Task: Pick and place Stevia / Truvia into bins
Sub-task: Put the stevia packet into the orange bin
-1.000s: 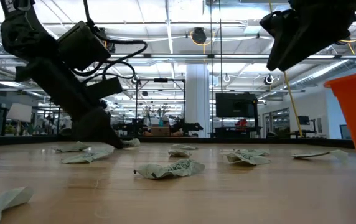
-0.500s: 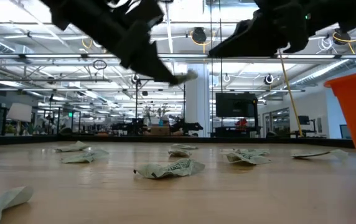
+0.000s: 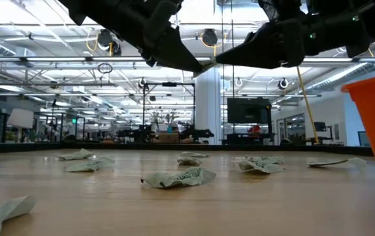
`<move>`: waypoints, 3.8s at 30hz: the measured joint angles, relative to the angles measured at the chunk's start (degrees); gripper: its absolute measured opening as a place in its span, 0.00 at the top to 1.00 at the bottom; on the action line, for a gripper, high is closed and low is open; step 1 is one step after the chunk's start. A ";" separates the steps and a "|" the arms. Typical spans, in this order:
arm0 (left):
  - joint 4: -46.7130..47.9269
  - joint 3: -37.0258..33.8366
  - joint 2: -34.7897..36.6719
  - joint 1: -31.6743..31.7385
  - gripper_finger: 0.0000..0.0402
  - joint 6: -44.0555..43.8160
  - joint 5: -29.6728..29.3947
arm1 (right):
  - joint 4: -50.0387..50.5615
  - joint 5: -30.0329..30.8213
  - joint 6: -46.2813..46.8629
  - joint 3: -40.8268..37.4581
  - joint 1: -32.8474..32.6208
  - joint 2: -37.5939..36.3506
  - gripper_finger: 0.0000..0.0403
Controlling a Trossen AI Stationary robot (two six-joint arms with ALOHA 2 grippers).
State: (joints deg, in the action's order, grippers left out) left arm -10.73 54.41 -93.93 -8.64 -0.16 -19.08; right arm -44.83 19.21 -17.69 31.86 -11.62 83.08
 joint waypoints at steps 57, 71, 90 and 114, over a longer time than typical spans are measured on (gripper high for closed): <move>-3.53 -0.09 -0.61 -1.50 0.63 4.59 3.57 | 4.68 -1.36 -0.99 0.13 0.13 -1.06 0.99; 10.69 -0.07 6.49 -2.47 0.55 1.62 -4.08 | 33.51 -29.39 30.44 8.48 -19.46 -11.45 0.99; 11.86 -0.09 6.67 -2.69 0.55 -1.85 -3.51 | 38.09 -17.71 57.09 8.46 -34.62 3.72 0.89; 43.63 -4.31 7.14 -9.19 0.55 -32.41 7.33 | 36.45 5.03 22.31 8.00 -30.61 -10.56 0.77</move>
State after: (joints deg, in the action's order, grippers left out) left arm 32.90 50.10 -86.79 -17.83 -32.57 -11.75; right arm -8.38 24.24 4.62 39.85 -42.23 72.51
